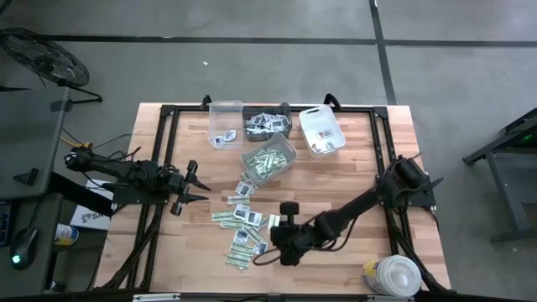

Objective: Pick & Place First Aid Supplies
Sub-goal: Put the bandage pack into the gray bin

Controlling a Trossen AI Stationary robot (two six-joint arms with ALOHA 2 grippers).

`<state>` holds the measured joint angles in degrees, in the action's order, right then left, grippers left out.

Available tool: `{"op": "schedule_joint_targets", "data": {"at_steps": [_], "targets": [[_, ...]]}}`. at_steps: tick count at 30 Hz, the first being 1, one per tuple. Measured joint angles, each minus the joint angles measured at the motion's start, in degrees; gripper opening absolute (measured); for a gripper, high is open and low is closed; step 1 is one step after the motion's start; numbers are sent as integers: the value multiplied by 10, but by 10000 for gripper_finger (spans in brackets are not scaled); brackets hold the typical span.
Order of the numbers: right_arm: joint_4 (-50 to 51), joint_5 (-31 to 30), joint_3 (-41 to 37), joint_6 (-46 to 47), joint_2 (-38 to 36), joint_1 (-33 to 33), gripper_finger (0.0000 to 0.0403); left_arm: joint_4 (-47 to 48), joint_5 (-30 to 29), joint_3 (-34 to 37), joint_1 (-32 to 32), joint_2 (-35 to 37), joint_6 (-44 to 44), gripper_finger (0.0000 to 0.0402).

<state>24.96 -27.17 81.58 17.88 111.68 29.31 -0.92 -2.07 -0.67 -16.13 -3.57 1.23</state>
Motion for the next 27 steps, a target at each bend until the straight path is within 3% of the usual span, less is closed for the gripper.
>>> {"op": "schedule_joint_targets", "data": {"at_steps": [12,23,27], "targets": [[1,-58,0,-29,-51,-73,0,0,0,0,0,0,0,128],[-9,-57,1,-2,-52,-191,0,0,0,0,0,0,0,128],[-20,-27,1,26,-52,-235,0,0,0,0,0,0,0,128]]}}
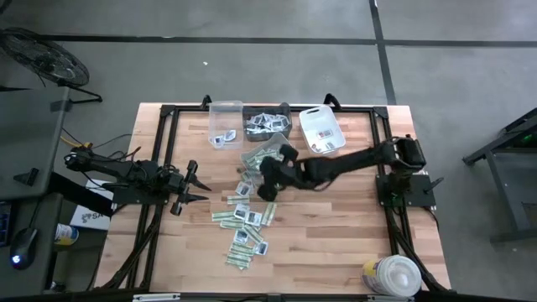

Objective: Pick & Place First Aid Supplies
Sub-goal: Put the bandage pack into the gray bin

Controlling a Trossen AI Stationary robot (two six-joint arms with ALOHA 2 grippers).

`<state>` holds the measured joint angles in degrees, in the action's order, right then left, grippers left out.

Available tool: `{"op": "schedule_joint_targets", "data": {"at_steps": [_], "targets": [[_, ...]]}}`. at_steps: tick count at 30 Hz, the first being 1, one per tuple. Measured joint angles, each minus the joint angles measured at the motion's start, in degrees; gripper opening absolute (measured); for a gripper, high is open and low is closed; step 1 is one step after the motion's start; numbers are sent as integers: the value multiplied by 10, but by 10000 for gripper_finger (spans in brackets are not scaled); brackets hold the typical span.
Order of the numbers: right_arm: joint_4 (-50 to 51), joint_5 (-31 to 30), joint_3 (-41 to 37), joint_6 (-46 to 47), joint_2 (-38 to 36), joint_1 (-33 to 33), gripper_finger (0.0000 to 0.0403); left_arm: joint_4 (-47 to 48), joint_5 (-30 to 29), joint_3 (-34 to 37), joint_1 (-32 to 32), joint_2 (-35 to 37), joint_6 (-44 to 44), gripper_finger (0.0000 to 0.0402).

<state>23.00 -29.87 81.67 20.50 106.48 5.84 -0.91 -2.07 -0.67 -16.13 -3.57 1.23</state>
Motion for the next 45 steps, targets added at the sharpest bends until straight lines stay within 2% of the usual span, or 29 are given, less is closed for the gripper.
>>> {"op": "schedule_joint_targets", "data": {"at_steps": [8,19,28,41,45], "targets": [[-3,77,0,67,3,-74,0,0,0,0,0,0,0,128],[-2,199,0,36,5,-131,0,0,0,0,0,0,0,128],[4,220,0,11,5,-134,2,0,0,0,0,0,0,128],[31,231,0,21,5,-133,105,0,0,0,0,0,0,128],[30,273,0,50,3,-133,121,0,0,0,0,0,0,128]]}}
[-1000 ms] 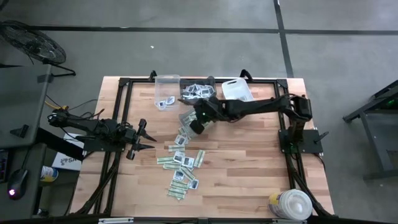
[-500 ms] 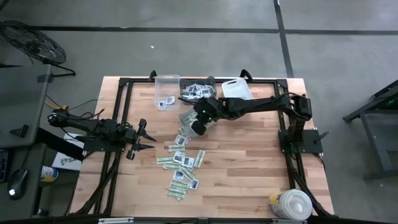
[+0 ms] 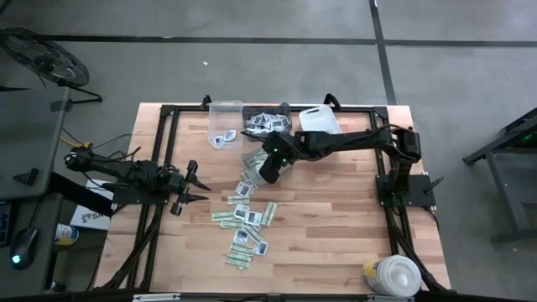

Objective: Pick & Place First Aid Supplies
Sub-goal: Put the bandage pack into the gray bin

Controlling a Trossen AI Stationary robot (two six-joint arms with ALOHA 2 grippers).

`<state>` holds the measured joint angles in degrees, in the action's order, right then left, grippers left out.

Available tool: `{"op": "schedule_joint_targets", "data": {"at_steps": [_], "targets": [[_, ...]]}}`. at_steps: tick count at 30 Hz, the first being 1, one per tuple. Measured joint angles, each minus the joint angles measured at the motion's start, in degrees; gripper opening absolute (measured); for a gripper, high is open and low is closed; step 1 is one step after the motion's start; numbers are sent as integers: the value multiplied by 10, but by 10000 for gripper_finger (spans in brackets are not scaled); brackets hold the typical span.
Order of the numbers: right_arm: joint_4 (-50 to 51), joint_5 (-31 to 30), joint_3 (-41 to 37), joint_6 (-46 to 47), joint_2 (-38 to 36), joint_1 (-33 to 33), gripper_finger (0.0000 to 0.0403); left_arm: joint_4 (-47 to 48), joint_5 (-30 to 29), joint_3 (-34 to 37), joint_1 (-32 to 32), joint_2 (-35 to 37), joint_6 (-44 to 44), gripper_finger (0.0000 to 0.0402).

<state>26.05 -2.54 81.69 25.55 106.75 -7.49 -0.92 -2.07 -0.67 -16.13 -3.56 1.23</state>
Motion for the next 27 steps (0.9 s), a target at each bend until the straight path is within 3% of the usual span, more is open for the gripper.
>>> {"op": "schedule_joint_targets", "data": {"at_steps": [5,9,17,27], "targets": [[23,115,0,32,-3,6,123,0,0,0,0,0,0,128],[57,167,0,62,-3,30,124,0,0,0,0,0,0,128],[103,176,-1,106,2,89,124,0,0,0,0,0,0,128],[-54,218,-112,157,9,87,124,0,0,0,0,0,0,128]]}}
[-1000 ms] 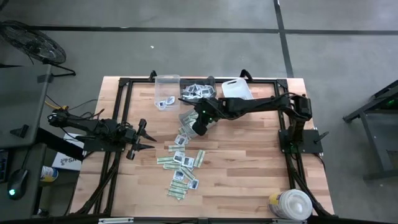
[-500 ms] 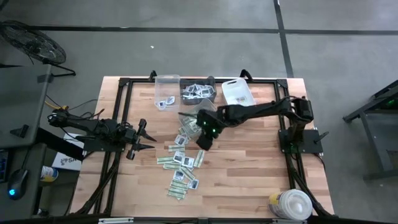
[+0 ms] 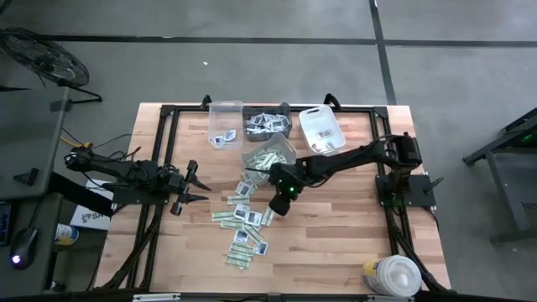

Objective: Pick & Place First Aid Supplies
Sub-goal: Put the bandage pack into the gray bin

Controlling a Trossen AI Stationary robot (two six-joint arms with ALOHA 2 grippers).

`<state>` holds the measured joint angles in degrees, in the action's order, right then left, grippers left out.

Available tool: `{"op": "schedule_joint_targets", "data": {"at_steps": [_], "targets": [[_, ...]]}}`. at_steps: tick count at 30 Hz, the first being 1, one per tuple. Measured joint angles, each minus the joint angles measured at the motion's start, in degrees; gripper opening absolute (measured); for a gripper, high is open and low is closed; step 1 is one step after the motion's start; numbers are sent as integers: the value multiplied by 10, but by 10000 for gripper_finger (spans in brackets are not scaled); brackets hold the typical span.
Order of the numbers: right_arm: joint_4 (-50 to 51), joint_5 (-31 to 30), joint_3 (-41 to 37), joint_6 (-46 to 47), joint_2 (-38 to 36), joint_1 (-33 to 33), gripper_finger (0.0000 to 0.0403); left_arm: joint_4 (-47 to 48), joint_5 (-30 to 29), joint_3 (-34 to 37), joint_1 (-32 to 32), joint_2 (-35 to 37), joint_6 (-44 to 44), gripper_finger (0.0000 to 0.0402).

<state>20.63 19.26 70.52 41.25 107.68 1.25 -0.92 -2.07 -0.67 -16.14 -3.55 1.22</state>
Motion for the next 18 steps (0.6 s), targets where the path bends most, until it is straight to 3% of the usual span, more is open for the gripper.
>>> {"op": "schedule_joint_targets", "data": {"at_steps": [8,18], "targets": [[-127,5,-78,38,0,-13,124,0,0,0,0,0,0,128],[-171,2,-109,50,0,-13,124,0,0,0,0,0,0,128]]}}
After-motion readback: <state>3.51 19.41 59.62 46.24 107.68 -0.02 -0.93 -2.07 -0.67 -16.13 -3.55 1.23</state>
